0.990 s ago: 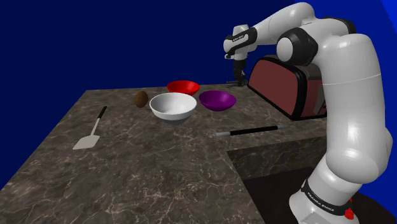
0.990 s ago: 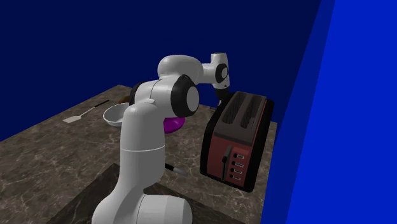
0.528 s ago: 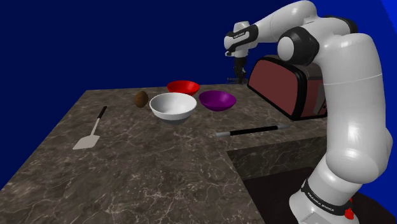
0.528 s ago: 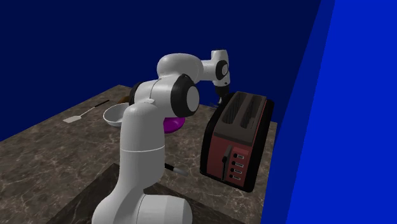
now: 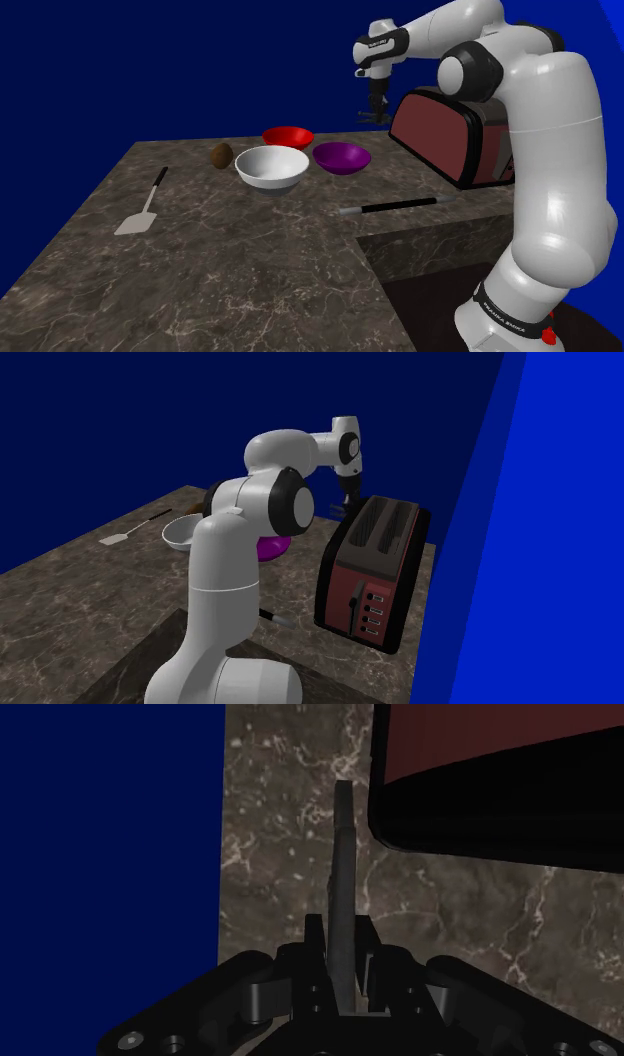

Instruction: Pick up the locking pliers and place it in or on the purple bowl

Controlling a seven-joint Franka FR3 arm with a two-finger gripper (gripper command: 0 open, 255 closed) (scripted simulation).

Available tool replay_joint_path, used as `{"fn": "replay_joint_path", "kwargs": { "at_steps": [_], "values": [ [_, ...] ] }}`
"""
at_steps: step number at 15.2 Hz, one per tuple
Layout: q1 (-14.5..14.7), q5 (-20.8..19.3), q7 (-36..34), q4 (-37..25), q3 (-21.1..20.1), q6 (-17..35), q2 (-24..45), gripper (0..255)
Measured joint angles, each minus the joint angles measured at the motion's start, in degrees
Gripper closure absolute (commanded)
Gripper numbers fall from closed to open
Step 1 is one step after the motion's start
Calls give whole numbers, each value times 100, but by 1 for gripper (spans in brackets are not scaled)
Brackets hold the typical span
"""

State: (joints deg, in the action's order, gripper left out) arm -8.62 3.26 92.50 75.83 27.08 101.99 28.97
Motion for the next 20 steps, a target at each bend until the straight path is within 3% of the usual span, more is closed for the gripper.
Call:
{"fn": "replay_joint_path", "kwargs": {
  "at_steps": [12,20],
  "values": [
    [-165,45,102,-1093,19,-972,103,255],
    [828,-519,-748,691,-32,-522,-1202,255]
  ]
}}
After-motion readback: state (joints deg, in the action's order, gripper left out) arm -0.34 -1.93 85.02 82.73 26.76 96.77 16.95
